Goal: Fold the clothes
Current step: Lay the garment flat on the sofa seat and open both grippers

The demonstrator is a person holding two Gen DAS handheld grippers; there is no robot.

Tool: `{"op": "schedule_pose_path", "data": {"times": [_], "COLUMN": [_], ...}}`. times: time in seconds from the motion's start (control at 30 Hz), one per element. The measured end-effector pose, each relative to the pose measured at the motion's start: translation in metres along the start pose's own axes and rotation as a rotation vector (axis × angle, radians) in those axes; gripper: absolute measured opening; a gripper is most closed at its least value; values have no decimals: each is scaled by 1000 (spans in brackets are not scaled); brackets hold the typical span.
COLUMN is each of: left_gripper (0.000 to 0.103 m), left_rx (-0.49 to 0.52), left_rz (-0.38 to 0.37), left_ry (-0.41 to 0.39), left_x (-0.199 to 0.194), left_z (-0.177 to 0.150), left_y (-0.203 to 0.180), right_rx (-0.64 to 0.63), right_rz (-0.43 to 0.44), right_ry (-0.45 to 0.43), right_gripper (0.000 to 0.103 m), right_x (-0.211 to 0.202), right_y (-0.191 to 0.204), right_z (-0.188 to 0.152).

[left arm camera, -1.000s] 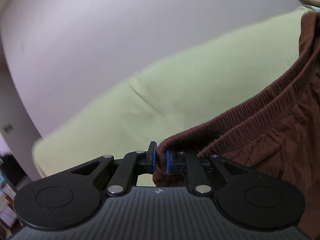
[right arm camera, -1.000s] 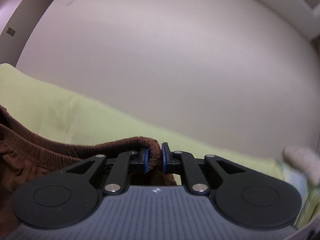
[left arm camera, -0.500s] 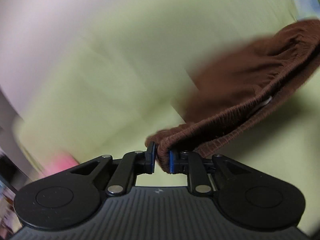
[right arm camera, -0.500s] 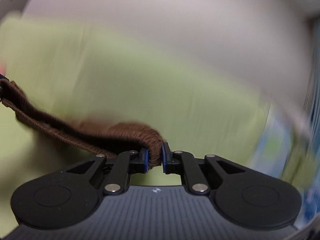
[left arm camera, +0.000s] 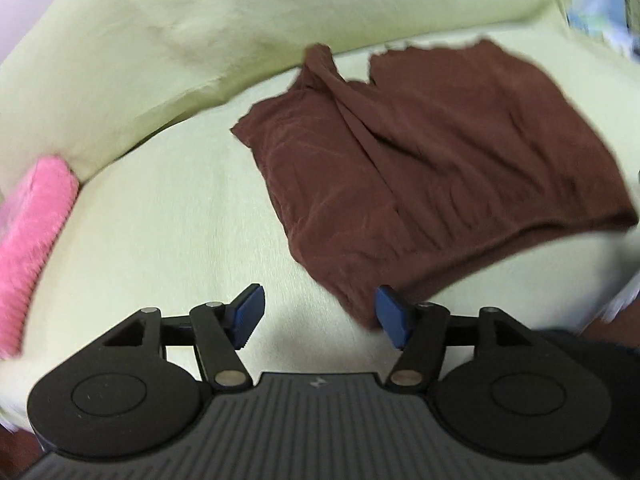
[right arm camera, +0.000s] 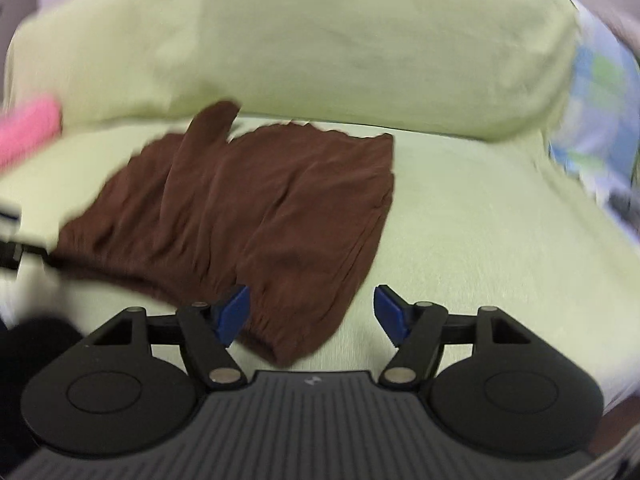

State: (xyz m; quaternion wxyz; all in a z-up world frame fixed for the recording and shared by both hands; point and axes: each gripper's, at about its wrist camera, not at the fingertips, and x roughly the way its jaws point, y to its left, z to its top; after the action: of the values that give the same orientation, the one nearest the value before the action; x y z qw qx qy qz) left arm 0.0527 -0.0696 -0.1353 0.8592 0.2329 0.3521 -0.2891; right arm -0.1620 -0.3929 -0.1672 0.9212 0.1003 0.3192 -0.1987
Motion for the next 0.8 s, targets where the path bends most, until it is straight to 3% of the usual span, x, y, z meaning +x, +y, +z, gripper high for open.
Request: {"op": "schedule_pose_path", "data": {"times": [0.17, 0.43, 0.5, 0.53, 0.57, 0.7, 0.8], "left_gripper": [70, 69, 68, 66, 63, 51, 49], "left_rx": [-127, -356, -369, -372, -370, -321, -288], "left_rz": [-33, -138, -173, -190, -197, -184, -207], "left_ry": [1, 124, 131, 135, 137, 127, 119], "left_x": [5, 63, 68, 70, 71, 68, 60], "left_z": [5, 8, 8, 9, 9, 13, 16], "left_y": [20, 21, 14, 10, 7, -8, -17], "right_rx": [253, 326, 278, 217, 197, 181, 130], "right_rz": [53, 76, 61, 37, 40, 17, -80], "right_ry": [67, 88, 75, 60, 56, 16, -25], "right_gripper": [65, 66, 53, 27, 10, 8, 7], "right_x": [22, 66, 70, 71, 71, 62, 42], "right_y": [-20, -10, -2, 4, 5, -2, -11], "right_z": [7, -6, -5, -5, -4, 1, 5]}}
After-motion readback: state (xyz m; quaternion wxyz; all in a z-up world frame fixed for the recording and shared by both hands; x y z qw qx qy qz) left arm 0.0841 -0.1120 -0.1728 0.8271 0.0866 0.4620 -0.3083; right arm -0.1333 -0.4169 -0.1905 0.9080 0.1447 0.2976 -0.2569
